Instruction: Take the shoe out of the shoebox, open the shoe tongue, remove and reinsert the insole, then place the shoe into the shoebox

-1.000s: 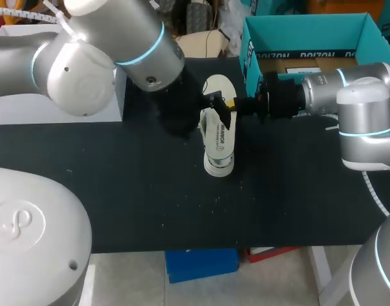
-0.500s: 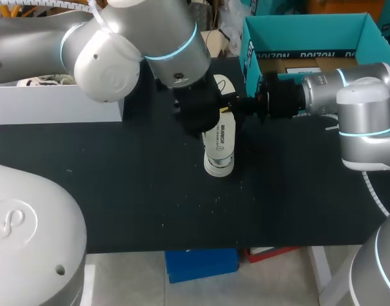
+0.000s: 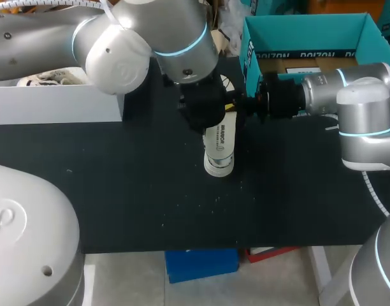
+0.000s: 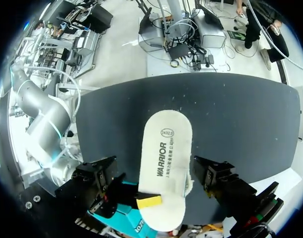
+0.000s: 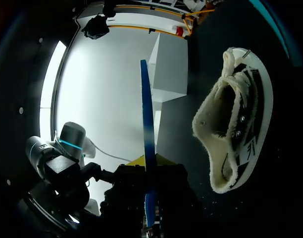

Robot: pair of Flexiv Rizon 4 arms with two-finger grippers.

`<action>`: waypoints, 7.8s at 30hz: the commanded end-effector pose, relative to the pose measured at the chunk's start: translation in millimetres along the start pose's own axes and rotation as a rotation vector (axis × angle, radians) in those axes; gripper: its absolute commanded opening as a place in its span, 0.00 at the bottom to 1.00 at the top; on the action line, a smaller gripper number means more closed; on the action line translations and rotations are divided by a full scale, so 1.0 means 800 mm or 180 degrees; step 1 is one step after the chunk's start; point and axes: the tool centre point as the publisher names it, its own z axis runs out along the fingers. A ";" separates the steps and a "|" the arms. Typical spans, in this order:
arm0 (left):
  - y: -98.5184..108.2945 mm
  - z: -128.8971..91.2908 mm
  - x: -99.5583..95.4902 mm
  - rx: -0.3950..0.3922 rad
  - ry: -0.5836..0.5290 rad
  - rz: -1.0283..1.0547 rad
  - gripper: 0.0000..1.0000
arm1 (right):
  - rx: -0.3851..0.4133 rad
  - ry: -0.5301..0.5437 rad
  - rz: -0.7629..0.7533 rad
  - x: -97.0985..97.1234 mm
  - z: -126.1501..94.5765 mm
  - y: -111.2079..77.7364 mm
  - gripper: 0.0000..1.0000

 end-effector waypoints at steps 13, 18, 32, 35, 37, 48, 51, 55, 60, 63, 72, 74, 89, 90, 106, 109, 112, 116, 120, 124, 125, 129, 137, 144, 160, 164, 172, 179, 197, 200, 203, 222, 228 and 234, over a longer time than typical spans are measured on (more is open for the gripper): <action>0.070 -0.009 0.009 0.0152 0.0183 0.0223 1.00 | 0.0002 -0.0008 0.0002 0.000 0.001 0.000 0.00; 0.096 -0.015 0.013 0.0190 0.0242 0.0255 1.00 | 0.0002 -0.0008 0.0002 0.000 0.001 0.000 0.00; 0.159 -0.015 0.030 0.0187 0.0396 0.0276 1.00 | 0.0002 -0.0008 0.0002 0.000 0.001 0.000 0.00; 0.168 -0.015 0.031 0.0216 0.0419 0.0290 1.00 | 0.0002 -0.0008 0.0002 0.000 0.001 0.000 0.00; 0.174 -0.014 0.031 0.0248 0.0438 0.0298 1.00 | 0.0002 -0.0008 0.0002 0.000 0.001 0.000 0.00; 0.187 -0.011 0.032 0.0231 0.0526 0.0292 1.00 | 0.0002 -0.0008 0.0002 0.000 0.001 0.000 0.00; 0.181 -0.014 0.030 0.0213 0.0531 0.0306 1.00 | 0.0002 -0.0008 0.0002 0.000 0.001 0.000 0.00; 0.164 -0.017 0.032 0.0206 0.0514 0.0295 1.00 | 0.0002 -0.0008 0.0002 0.000 0.001 0.000 0.00; 0.131 -0.024 0.036 0.0204 0.0487 0.0288 1.00 | 0.0002 -0.0008 0.0002 0.000 0.001 0.000 0.00; 0.108 -0.024 0.037 0.0217 0.0485 0.0299 1.00 | 0.0002 -0.0008 0.0002 0.000 0.001 0.000 0.00; 0.049 -0.019 0.039 0.0287 0.0407 0.0304 1.00 | 0.0002 -0.0008 0.0002 0.000 0.001 0.000 0.00; 0.041 -0.017 0.039 0.0285 0.0356 0.0316 1.00 | 0.0002 -0.0008 0.0002 0.000 0.001 0.000 0.00; 0.018 -0.022 0.060 0.0006 -0.2976 -0.0303 1.00 | 0.0002 -0.0008 0.0002 0.000 0.001 0.000 0.00; 0.018 -0.022 0.060 0.0006 -0.2976 -0.0303 1.00 | 0.0002 -0.0008 0.0002 0.000 0.001 0.000 0.00; 0.018 -0.022 0.060 0.0006 -0.2976 -0.0303 1.00 | 0.0002 -0.0008 0.0002 0.000 0.001 0.000 0.00; 0.018 -0.022 0.060 0.0006 -0.2976 -0.0303 1.00 | 0.0002 -0.0008 0.0002 0.000 0.001 0.000 0.00; 0.018 -0.022 0.060 0.0006 -0.2976 -0.0303 1.00 | 0.0002 -0.0008 0.0002 0.000 0.001 0.000 0.00; 0.018 -0.022 0.060 0.0006 -0.2976 -0.0303 1.00 | 0.0002 -0.0008 0.0002 0.000 0.001 0.000 0.00; 0.018 -0.022 0.060 0.0006 -0.2976 -0.0303 1.00 | 0.0002 -0.0008 0.0002 0.000 0.001 0.000 0.00; 0.018 -0.022 0.060 0.0006 -0.2976 -0.0303 1.00 | 0.0002 -0.0008 0.0002 0.000 0.001 0.000 0.00; 0.018 -0.022 0.060 0.0006 -0.2976 -0.0303 1.00 | 0.0002 -0.0008 0.0002 0.000 0.001 0.000 0.00; 0.022 -0.019 0.056 -0.0338 -0.2977 -0.0138 1.00 | 0.0002 -0.0008 0.0002 0.000 0.001 0.000 0.00; 0.032 0.011 0.062 -0.0386 -0.3394 -0.0341 1.00 | 0.0002 -0.0008 0.0002 0.000 0.001 0.000 0.00; 0.044 0.029 0.047 -0.0348 -0.3531 -0.0356 1.00 | 0.0002 -0.0008 0.0002 0.000 0.001 0.000 0.00; 0.053 0.049 0.018 -0.0289 -0.3689 -0.0262 0.00 | 0.0002 -0.0008 0.0002 0.000 0.001 0.000 0.00; 0.056 0.051 0.013 -0.0294 -0.3693 -0.0280 0.00 | 0.0002 -0.0008 0.0002 0.000 0.001 0.000 0.00; 0.061 0.047 0.006 -0.0353 -0.3570 -0.0264 0.00 | -0.0039 -0.0240 0.0031 -0.004 -0.008 0.002 1.00; 0.039 0.047 0.023 -0.0230 -0.2838 -0.0213 0.00 | -0.0073 -0.0904 0.0035 -0.016 -0.049 -0.002 1.00; -0.044 0.078 0.070 0.0554 -0.1621 -0.0147 0.00 | -0.0268 -0.2184 -0.0253 -0.015 -0.126 -0.022 1.00; -0.044 0.078 0.070 0.0554 -0.1621 -0.0147 0.00 | -0.0268 -0.2184 -0.0253 -0.015 -0.126 -0.022 1.00; -0.044 0.078 0.070 0.0554 -0.1621 -0.0147 0.00 | -0.0268 -0.2184 -0.0253 -0.015 -0.126 -0.022 1.00; -0.049 0.079 0.066 0.0891 -0.2286 -0.0370 0.00 | -0.0151 -0.2192 -0.0574 -0.012 -0.114 -0.024 1.00; -0.066 0.078 0.068 0.1011 -0.2577 -0.0423 0.00 | 0.0002 -0.2108 -0.1105 -0.010 -0.092 -0.026 1.00; -0.094 0.054 0.089 0.0821 -0.2516 -0.0535 0.00 | -0.0029 -0.2140 -0.1236 -0.009 -0.090 -0.026 1.00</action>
